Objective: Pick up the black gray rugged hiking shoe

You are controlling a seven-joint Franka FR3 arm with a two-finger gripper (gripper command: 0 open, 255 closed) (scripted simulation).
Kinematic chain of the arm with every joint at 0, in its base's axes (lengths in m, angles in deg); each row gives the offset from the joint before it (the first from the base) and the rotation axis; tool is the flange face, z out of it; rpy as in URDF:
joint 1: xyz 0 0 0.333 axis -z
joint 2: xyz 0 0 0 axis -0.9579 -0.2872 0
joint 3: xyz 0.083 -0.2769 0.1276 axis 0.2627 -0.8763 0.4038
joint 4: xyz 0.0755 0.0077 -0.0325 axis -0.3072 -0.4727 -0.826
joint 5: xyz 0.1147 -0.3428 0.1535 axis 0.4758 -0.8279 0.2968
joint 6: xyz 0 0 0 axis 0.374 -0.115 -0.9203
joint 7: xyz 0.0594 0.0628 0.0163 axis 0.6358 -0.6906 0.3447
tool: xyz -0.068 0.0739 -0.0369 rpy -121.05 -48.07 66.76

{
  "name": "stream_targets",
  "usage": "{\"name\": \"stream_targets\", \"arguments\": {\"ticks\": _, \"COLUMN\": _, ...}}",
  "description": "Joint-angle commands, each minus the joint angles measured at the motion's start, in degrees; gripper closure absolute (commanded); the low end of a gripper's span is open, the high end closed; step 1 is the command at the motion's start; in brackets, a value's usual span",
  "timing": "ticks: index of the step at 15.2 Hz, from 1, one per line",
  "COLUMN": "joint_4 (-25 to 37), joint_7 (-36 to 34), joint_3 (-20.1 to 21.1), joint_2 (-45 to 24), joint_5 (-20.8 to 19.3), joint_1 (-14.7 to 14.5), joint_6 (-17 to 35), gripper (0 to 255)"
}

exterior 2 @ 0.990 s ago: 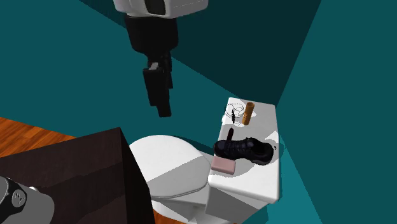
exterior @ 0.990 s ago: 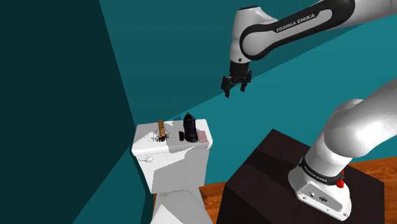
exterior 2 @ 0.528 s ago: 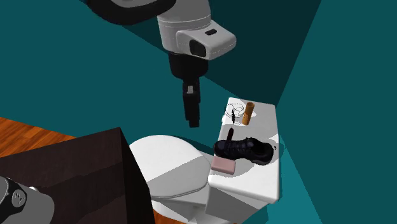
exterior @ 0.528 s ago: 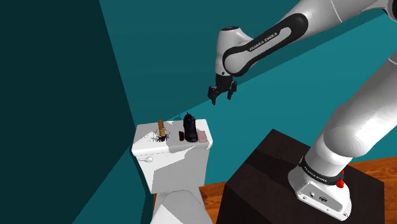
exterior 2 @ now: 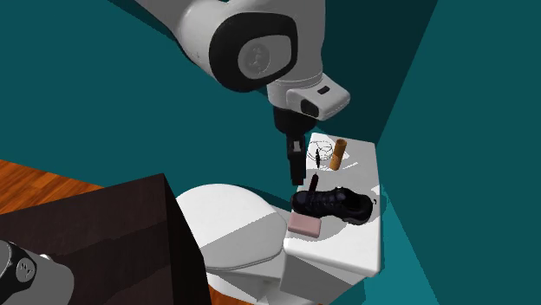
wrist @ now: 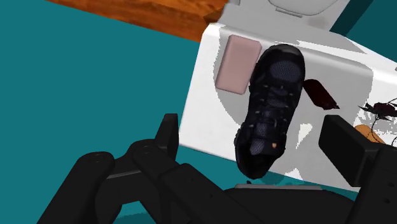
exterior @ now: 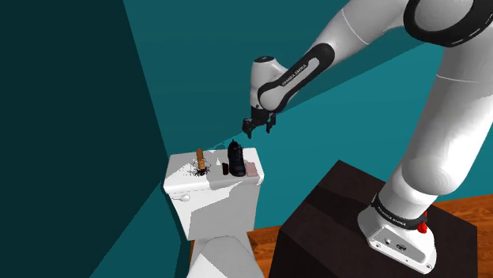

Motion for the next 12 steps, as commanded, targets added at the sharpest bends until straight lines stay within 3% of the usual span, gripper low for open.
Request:
{"name": "stream_targets", "arguments": {"ticks": 1, "joint_4": 3.10, "joint_7": -1.97, "joint_3": -0.41, "joint_2": -4.66, "joint_5": -1.41, "joint_1": -0.40, "joint_6": 1.78, "gripper": 0}}
{"name": "stream_targets", "arguments": {"ticks": 12, "joint_4": 26.08, "joint_7": -8.43, "joint_3": -3.83, "joint_2": -29.57, "joint_5": -4.65, "joint_1": -3.53, "joint_6": 5.35, "gripper": 0}}
